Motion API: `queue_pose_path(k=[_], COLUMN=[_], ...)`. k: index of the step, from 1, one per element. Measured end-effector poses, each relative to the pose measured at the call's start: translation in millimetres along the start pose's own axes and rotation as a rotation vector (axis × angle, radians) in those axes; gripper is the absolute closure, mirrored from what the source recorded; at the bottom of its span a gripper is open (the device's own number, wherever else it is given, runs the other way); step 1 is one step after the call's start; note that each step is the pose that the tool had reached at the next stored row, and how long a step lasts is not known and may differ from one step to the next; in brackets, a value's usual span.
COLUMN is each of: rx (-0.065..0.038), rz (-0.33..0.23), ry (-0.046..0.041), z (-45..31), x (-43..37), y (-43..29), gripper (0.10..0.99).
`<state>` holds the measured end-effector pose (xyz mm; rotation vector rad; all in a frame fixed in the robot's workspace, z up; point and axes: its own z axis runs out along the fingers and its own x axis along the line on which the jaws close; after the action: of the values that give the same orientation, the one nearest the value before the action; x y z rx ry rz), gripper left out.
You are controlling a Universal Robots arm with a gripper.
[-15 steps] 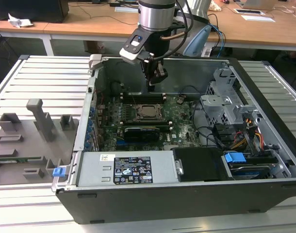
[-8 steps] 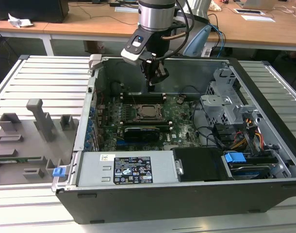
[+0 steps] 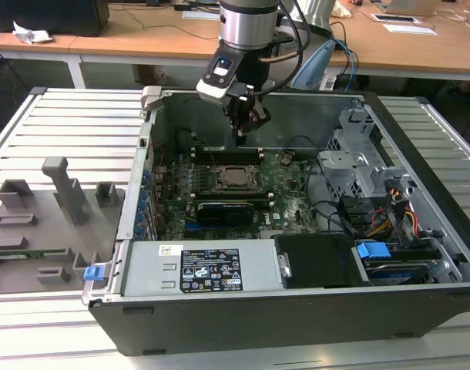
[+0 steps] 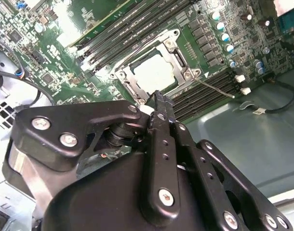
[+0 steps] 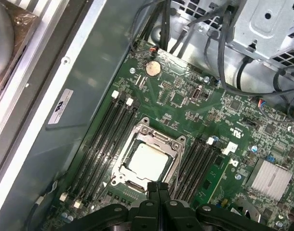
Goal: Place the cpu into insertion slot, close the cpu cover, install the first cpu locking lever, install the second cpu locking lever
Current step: 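Install the first cpu locking lever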
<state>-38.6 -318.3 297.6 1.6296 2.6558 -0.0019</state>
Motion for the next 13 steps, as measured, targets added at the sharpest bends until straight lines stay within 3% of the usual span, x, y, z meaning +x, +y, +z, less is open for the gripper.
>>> queue_pose_path(k=[13], rx=[-0.001], rz=[-0.051], ry=[0.0008], z=[0.1], x=[0.0], y=[0.0], gripper=[0.98])
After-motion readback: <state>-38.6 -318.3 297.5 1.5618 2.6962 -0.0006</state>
